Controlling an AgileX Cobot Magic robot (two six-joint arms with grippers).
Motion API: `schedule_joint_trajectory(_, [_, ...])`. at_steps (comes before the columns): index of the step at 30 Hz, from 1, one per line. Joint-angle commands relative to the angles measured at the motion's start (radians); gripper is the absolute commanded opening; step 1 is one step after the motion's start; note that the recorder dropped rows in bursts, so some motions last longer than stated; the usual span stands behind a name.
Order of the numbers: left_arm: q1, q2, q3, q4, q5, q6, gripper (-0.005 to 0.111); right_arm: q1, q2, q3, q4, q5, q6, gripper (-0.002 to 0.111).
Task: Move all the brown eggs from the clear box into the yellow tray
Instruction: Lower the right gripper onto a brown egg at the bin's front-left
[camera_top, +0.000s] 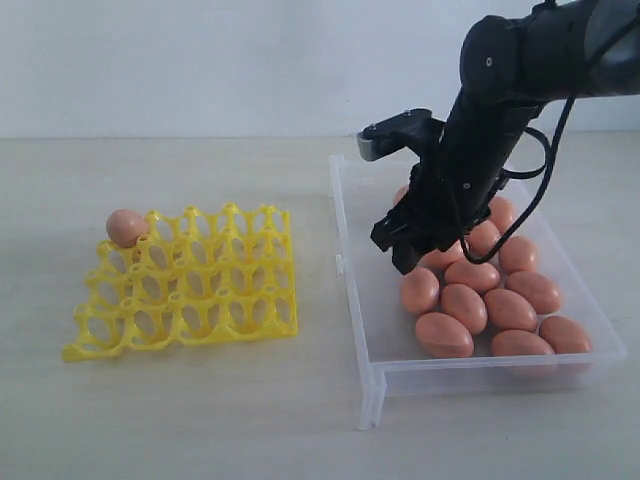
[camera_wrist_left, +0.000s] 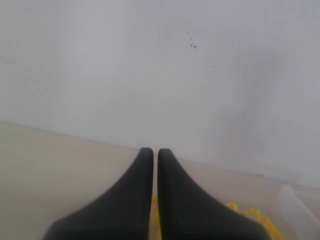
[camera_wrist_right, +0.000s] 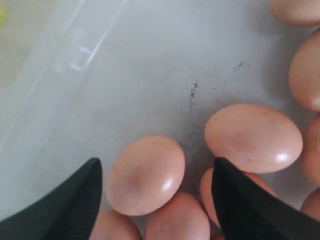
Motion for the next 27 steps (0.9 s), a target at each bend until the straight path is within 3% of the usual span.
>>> schedule_joint_trajectory(1, [-0.004,-0.003,-0.003,-0.003,0.0,0.009,0.004,-0.004,0.001,-0.009,-0.016,0.025,0.126,0.063])
schedule_joint_trajectory(9, [-0.004,-0.003,-0.003,-0.003,0.0,0.009,0.004,-0.004,0.046,-0.007,-0.01,0.065,0.237,0.063])
schedule_joint_trajectory(23, [-0.004,-0.003,-0.003,-0.003,0.0,0.009,0.004,-0.003,0.13,-0.007,0.004,-0.001,0.245,0.063])
schedule_joint_trajectory(25, [-0.004,-0.003,-0.003,-0.003,0.0,0.009,0.004,-0.003,0.139,-0.007,0.004,0.005,0.245,0.06])
schedule_joint_trajectory(27, [-0.004,-0.003,-0.003,-0.003,0.0,0.009,0.004,-0.003,0.148,-0.007,0.004,0.015,0.248,0.046])
